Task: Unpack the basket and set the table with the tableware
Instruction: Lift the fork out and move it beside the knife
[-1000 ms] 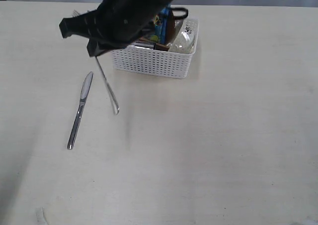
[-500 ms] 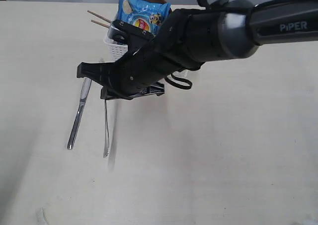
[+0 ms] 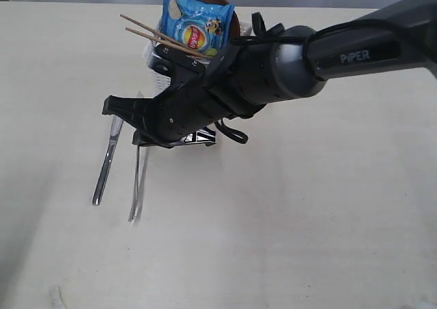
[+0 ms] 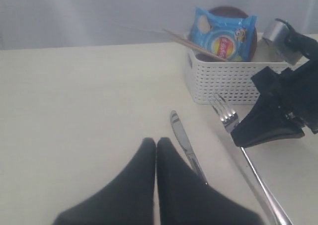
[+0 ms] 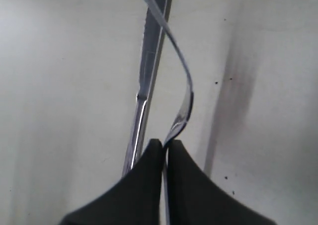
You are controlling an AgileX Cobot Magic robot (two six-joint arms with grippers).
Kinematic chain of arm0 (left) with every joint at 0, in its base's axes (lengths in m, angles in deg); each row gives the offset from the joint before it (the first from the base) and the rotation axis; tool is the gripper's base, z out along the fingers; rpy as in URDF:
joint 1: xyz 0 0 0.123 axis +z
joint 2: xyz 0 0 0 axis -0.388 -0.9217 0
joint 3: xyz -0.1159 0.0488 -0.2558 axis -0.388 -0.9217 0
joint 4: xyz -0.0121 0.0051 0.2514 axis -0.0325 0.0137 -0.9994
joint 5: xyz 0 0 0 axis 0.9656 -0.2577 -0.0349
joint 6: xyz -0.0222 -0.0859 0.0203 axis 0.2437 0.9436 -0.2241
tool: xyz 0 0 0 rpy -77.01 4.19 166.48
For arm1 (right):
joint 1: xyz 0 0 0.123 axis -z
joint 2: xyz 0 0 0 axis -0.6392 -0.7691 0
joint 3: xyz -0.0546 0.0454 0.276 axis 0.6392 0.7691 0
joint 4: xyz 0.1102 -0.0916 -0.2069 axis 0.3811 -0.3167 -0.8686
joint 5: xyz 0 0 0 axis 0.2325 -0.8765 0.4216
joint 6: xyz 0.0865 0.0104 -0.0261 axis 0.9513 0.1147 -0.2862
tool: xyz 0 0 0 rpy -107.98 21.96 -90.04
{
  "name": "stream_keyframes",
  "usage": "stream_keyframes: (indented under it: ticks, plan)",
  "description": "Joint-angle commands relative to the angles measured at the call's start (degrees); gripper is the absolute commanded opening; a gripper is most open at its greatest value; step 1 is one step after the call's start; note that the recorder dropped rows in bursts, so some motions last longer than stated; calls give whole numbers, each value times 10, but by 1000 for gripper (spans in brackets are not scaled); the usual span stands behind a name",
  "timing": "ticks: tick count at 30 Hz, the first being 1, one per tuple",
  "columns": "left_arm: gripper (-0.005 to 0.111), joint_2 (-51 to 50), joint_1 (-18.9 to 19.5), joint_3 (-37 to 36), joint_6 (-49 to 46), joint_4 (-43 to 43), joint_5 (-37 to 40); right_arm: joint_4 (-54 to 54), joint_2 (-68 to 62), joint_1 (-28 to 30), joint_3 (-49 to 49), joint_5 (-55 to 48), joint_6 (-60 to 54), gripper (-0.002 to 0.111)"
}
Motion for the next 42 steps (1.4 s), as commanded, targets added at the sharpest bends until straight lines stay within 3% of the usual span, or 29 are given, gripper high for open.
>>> stream_keyframes:
  ticks: [1,20,22,28,42]
  plan:
    - [0,2,-3,-2,0,-1,-1,21,-25,2,-20,6,-20,0]
    - [0,2,-3,-2,0,-1,-1,43,-78,2,-54,68,-15,0]
    - [0,2,-3,-2,0,-1,-1,43,-78,2,-54,68,-15,6]
    - [0,2,-3,-2,2,-1,-1,43,-78,2,-54,61,-15,37]
    - [0,2,-3,-2,2,-1,-1,11,-75,2,-54,-23,-17,38]
